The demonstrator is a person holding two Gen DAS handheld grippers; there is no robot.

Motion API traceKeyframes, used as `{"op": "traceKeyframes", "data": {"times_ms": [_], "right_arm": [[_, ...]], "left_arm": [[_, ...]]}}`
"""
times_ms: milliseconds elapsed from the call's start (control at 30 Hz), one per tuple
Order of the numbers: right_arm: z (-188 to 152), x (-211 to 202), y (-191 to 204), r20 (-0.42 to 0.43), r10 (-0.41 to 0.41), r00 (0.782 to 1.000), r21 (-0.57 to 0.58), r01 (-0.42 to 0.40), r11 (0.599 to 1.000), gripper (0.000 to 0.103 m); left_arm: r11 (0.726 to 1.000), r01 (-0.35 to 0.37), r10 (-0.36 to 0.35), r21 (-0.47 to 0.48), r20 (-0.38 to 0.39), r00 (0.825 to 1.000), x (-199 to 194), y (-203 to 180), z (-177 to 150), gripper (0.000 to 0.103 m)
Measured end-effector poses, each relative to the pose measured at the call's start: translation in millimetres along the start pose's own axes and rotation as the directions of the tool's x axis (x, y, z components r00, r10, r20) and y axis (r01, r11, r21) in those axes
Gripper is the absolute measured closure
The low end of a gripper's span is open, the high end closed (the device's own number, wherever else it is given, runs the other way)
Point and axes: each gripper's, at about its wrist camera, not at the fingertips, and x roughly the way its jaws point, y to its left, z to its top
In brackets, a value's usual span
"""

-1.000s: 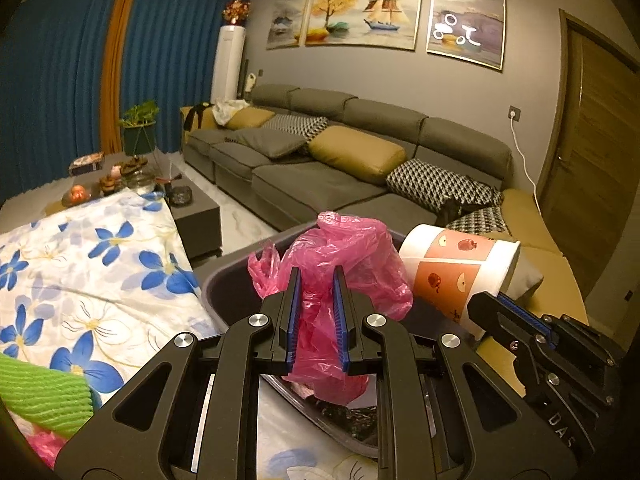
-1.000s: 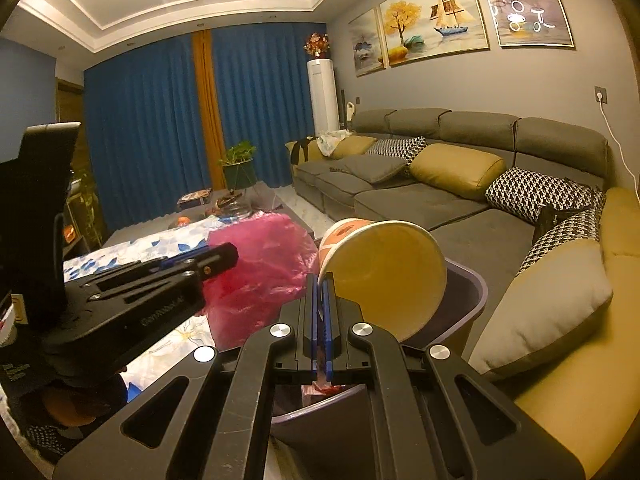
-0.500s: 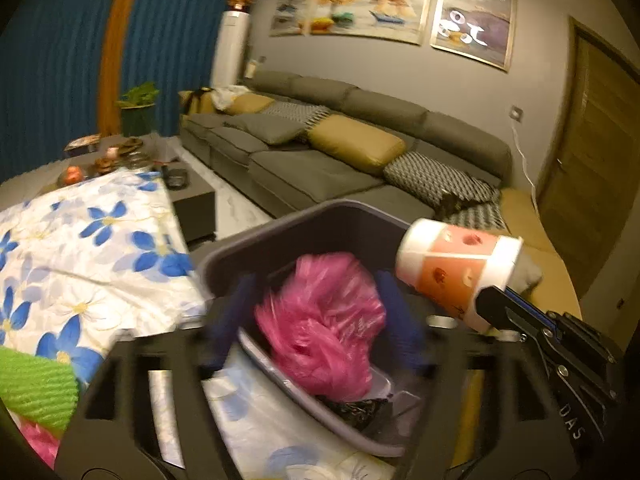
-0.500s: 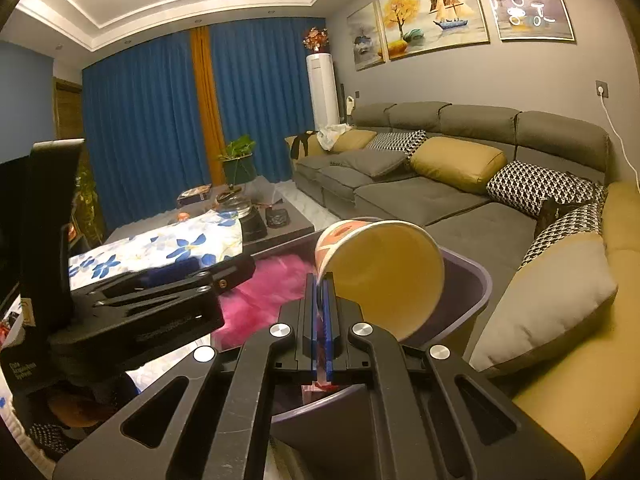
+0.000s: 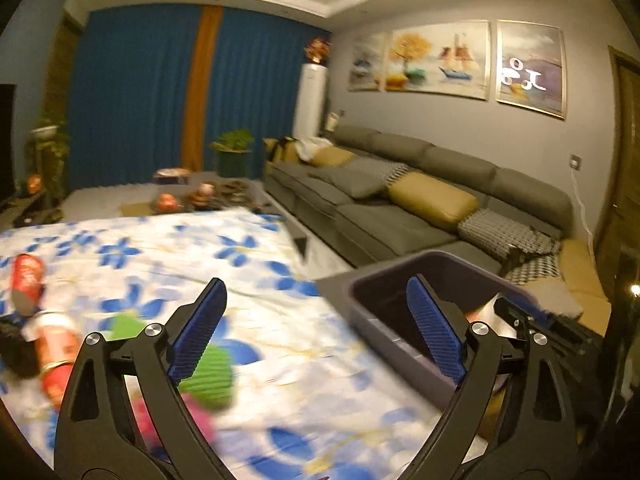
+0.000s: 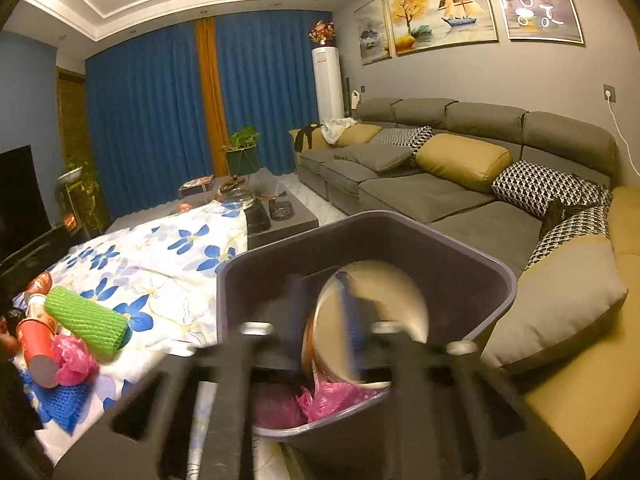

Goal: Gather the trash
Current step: 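Return both tools to the bed and grasp the red printed can with the right tool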

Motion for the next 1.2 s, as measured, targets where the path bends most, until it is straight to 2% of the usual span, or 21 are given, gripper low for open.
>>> {"op": "traceKeyframes", "data": {"times_ms": [167,233,300,467,667,833,933,1200], "right_arm": [[0.4,-12.5,8.5,0.029,-0.027,0.999,-0.014,0.027,1.0,0.054],[0.5,-23.5,18.5,0.051,-0.014,0.999,-0.031,0.015,0.999,0.048],[-1.4,-35.9,33.6,0.074,-0.012,0.997,-0.064,0.017,0.998,0.043],[-15.6,-59.5,78.3,0.082,0.081,0.993,-0.133,-0.069,0.989,0.032],[-44.2,-70.4,154.3,-0.003,0.254,0.967,-0.214,-0.249,0.945,0.026],[-63.4,-67.3,204.4,-0.087,0.344,0.935,-0.26,-0.354,0.898,0.026],[-70.7,-64.9,228.2,-0.126,0.379,0.917,-0.278,-0.399,0.874,0.026],[-84.4,-44.3,267.5,-0.211,0.386,0.898,-0.308,-0.436,0.846,0.025]], "left_arm": [[0.989,-0.145,0.145,-0.013,0.032,0.989,-33.5,36.5,-7.6,0.012],[0.981,-0.194,0.195,-0.023,0.033,0.98,-46.6,53.6,-12.1,0.012],[0.976,-0.213,0.215,-0.033,0.033,0.976,-57.2,66.7,-15.1,0.012],[0.959,-0.278,0.279,-0.049,0.027,0.96,-88.6,102.2,-24.5,0.012],[0.925,-0.374,0.377,-0.07,0.034,0.926,-129.8,144.4,-32.6,0.012],[0.89,-0.443,0.45,-0.104,0.048,0.892,-165.4,176.8,-39.4,0.012],[0.868,-0.479,0.488,-0.132,0.048,0.871,-182.2,197.2,-42.1,0.012],[0.838,-0.507,0.523,-0.202,0.036,0.851,-203.5,230.3,-47.5,0.012]]}}
